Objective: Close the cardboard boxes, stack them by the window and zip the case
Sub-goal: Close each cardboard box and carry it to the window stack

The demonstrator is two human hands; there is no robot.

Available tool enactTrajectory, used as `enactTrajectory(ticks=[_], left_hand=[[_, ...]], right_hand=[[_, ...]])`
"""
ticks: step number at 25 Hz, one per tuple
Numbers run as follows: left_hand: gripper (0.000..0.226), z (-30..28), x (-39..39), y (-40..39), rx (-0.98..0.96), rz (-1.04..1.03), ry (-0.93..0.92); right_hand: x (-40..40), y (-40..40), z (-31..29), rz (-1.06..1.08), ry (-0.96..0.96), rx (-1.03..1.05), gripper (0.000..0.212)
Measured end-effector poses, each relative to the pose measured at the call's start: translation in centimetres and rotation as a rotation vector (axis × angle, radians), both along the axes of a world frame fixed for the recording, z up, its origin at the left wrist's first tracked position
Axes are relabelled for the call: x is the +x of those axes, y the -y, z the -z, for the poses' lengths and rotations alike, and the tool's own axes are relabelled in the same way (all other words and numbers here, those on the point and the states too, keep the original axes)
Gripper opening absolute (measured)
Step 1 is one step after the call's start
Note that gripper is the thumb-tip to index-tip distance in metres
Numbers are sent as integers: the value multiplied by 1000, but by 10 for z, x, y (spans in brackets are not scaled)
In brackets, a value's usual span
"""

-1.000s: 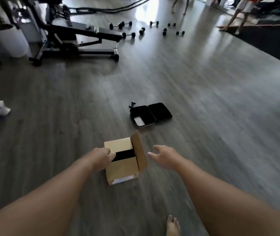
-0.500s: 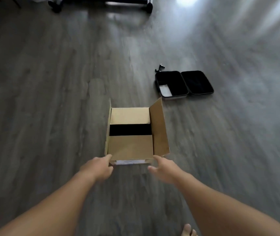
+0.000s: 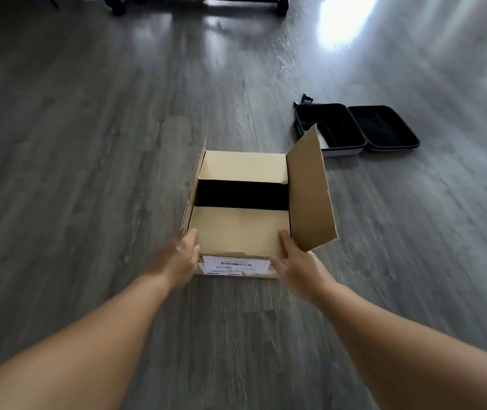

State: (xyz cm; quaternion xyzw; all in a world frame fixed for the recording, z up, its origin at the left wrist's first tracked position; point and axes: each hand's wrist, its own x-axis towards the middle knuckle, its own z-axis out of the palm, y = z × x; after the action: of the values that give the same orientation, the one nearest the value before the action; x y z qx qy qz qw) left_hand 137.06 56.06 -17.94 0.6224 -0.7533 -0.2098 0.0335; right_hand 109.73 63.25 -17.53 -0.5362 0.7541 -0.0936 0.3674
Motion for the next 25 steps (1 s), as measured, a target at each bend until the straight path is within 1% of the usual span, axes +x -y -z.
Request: enactTrajectory(ticks=[2, 3, 5, 7, 9, 12, 14, 18, 20, 22, 25], left_hand=[[9, 10, -2, 8, -107, -1, 24], [9, 14, -3, 9, -141, 5, 28], [10, 20, -6, 11, -184, 15, 49], [7, 16, -9, 16, -213, 36, 75], [10, 4, -14, 19, -228, 20, 78], [23, -14, -27, 21, -260, 17, 21], [29, -21, -44, 25, -285, 55, -13], [32, -23, -96, 33, -305, 116, -115], [41, -19, -129, 29, -296, 157, -163], [54, -12, -161, 23, -273, 215, -203], [65, -3, -204, 19, -215, 254, -217]], right_hand=[[-3, 10, 11, 34, 24, -120, 66], [-5, 12, 17, 57, 27, -180, 62], [-7, 15, 26, 81, -1, -287, 56], [-5, 18, 29, 71, -39, -363, 43], [-5, 22, 24, 81, -38, -408, 29], [-18, 25, 12, 90, -44, -459, 23], [-36, 23, 8, 110, -62, -478, 24], [-80, 7, 5, 198, -73, -475, 23], [-107, -5, 7, 245, -89, -464, 24], [-136, -19, 10, 291, -136, -433, 33], [-173, -37, 15, 364, -224, -339, 60]])
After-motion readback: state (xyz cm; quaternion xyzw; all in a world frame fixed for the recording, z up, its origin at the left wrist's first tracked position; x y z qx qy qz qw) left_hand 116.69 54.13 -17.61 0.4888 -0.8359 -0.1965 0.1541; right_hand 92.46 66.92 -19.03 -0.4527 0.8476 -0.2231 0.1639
